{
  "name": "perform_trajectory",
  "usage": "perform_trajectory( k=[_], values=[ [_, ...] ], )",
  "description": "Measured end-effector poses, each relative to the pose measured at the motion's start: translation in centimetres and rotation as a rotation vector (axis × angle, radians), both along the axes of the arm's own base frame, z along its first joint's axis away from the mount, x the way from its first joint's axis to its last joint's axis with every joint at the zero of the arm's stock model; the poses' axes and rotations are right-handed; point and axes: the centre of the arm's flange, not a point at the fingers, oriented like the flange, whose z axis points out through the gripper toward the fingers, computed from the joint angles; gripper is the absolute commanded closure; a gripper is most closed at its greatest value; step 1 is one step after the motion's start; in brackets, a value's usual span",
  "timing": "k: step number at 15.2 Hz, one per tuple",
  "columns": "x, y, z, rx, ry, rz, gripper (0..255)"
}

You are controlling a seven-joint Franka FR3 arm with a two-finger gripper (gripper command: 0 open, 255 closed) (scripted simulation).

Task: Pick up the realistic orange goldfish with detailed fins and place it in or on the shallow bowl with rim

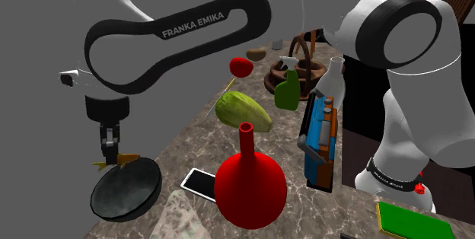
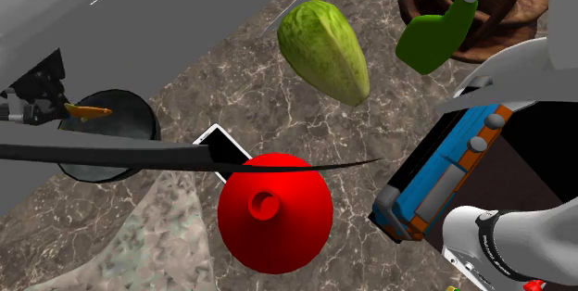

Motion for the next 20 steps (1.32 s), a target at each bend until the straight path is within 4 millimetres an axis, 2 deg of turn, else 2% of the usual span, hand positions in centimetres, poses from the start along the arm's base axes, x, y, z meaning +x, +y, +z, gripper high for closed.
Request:
perform_trajectory(
  k=[11,17,18,20],
  values=[
    [0.0,0.1,-5.8,0.000,0.000,0.000,255],
    [0.1,0.0,-6.3,0.000,-0.001,0.000,255],
    [0.1,0.0,-6.3,0.000,-0.001,0.000,0],
    [0.1,0.0,-6.3,0.000,-0.001,0.000,0]
  ],
)
